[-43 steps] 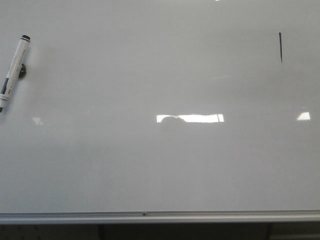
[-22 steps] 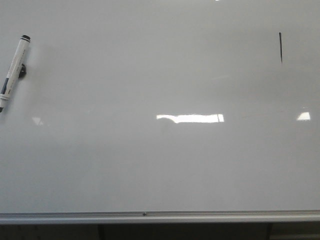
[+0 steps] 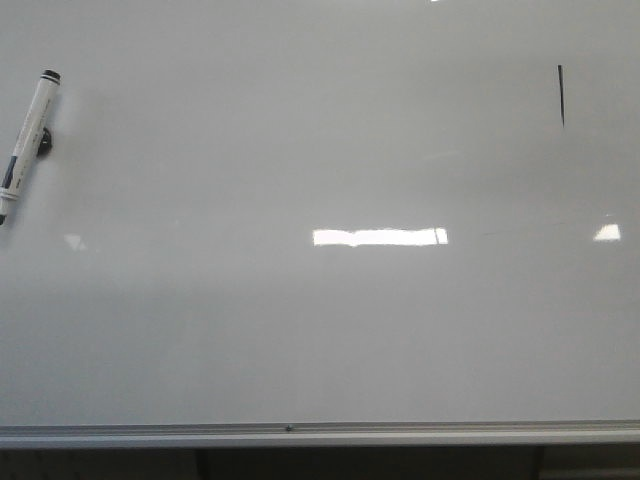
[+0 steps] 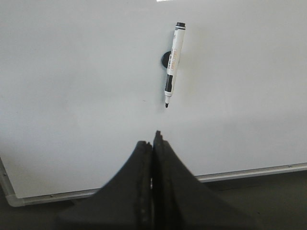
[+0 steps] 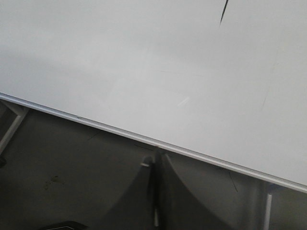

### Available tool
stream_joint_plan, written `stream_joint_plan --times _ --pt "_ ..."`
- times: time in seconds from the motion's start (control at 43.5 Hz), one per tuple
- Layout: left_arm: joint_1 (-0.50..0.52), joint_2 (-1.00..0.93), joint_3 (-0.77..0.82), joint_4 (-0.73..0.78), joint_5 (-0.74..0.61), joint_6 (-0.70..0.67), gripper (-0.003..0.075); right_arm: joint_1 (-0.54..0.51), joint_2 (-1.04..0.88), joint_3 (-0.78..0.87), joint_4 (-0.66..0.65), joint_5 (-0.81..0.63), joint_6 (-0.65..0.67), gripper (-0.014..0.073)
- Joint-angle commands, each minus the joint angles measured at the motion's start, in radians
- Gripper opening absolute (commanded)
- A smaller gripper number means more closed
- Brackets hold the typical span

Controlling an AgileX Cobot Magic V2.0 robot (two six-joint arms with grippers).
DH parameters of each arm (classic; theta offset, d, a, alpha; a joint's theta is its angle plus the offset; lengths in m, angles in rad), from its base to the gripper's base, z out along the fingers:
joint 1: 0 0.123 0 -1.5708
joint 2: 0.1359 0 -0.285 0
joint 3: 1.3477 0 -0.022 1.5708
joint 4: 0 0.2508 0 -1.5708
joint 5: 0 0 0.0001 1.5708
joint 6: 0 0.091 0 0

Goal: Write number 1 on whiteboard

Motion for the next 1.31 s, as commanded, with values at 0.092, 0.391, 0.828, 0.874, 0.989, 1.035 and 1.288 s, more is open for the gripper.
stream_joint_plan --times 0.092,0.391,0.828,0.874,0.989,1.035,1.288 --pt "0.0 -0.027 -0.025 -0.003 -0.079 -0.01 -0.002 -0.004 0.0 -0.025 0.003 -0.066 -0.006 -0.0068" --pt "0.0 -0.185 0.187 -0.003 -0.349 -0.01 -0.002 -0.004 0.0 -0.025 0.003 -0.065 -0.006 -0.0068" --pt "0.051 -0.463 0.658 -0.055 -0.695 -0.01 -0.002 -0.004 0.0 -0.025 0.003 -0.065 -0.006 -0.0068" --pt "0.069 -0.484 0.695 -0.078 -0.718 -0.01 -0.002 -0.004 0.0 -0.025 0.003 -0.065 -0.006 -0.0068" --pt "0.082 -0.534 0.762 -0.083 -0.772 -0.01 -0.002 -0.004 0.0 -0.025 0.003 -0.065 -0.006 -0.0068" --pt "0.082 -0.555 0.794 -0.083 -0.805 -0.01 -0.002 -0.004 0.0 -0.025 0.003 -0.065 -0.006 -0.0068" --pt "0.082 -0.553 0.85 -0.083 -0.917 -0.01 -0.002 -0.004 0.0 -0.025 0.003 -0.064 -0.006 -0.0068"
